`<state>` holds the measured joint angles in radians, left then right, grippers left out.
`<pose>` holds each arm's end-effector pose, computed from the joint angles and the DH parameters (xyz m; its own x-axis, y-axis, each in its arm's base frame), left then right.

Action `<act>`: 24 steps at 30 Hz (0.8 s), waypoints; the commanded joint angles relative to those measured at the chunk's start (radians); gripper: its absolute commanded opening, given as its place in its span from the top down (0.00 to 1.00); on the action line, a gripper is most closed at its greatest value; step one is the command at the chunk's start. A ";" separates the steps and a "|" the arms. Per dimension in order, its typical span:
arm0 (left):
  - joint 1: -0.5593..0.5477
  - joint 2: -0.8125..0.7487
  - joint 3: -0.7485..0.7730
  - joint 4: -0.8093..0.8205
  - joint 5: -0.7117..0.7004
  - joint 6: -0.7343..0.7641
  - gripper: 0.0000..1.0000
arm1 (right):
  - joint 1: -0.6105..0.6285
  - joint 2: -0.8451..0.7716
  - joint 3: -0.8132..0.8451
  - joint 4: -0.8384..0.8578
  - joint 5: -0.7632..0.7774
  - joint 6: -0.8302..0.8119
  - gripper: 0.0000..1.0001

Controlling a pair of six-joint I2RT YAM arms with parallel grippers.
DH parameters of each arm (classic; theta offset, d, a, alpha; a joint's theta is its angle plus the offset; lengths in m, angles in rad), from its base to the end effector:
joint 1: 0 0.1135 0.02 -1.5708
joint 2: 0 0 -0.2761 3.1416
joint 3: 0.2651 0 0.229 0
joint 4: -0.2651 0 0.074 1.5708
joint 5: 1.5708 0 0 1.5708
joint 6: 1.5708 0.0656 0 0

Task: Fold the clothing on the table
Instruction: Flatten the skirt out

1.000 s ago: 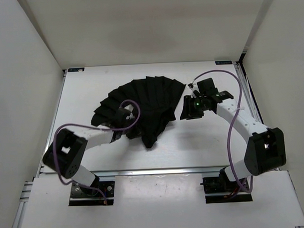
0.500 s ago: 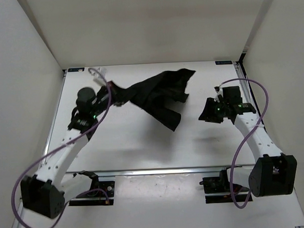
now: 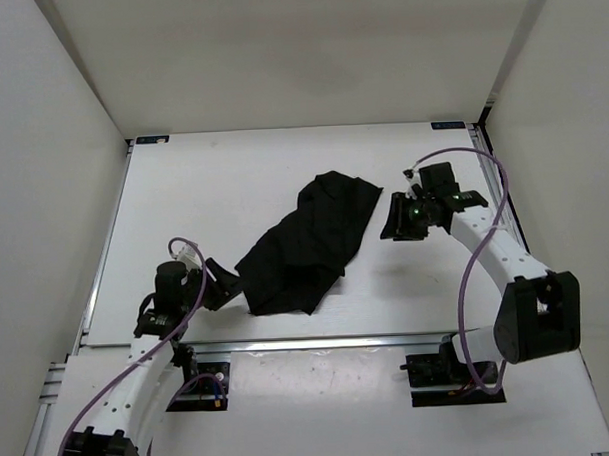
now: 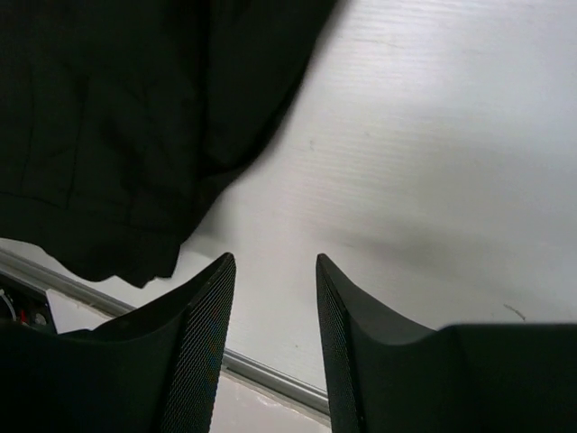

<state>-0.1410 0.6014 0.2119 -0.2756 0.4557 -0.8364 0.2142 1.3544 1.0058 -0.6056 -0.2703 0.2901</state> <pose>0.1189 -0.0460 0.1593 -0.7576 -0.5656 -0.3257 -0.1392 0.6275 -0.7660 0.2584 0.0741 0.2521 -0.8656 0.0938 -0.4918 -0.1128 0.9205 0.3742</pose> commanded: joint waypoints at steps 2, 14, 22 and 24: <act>-0.034 0.024 0.021 0.006 -0.024 -0.023 0.42 | 0.083 0.103 0.151 0.027 -0.027 -0.014 0.54; -0.072 0.052 0.060 0.013 -0.075 -0.003 0.40 | 0.298 0.282 0.286 0.006 -0.007 -0.009 0.53; -0.120 0.072 0.046 -0.155 -0.170 0.062 0.42 | 0.237 0.236 0.200 0.032 -0.046 0.015 0.53; -0.146 0.100 0.018 -0.116 -0.186 0.033 0.41 | 0.235 0.238 0.183 0.032 -0.061 0.024 0.53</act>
<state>-0.2512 0.6727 0.2436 -0.3828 0.3176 -0.8024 0.4557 1.6409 1.2110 -0.5957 -0.2955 0.2966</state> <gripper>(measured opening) 0.586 0.471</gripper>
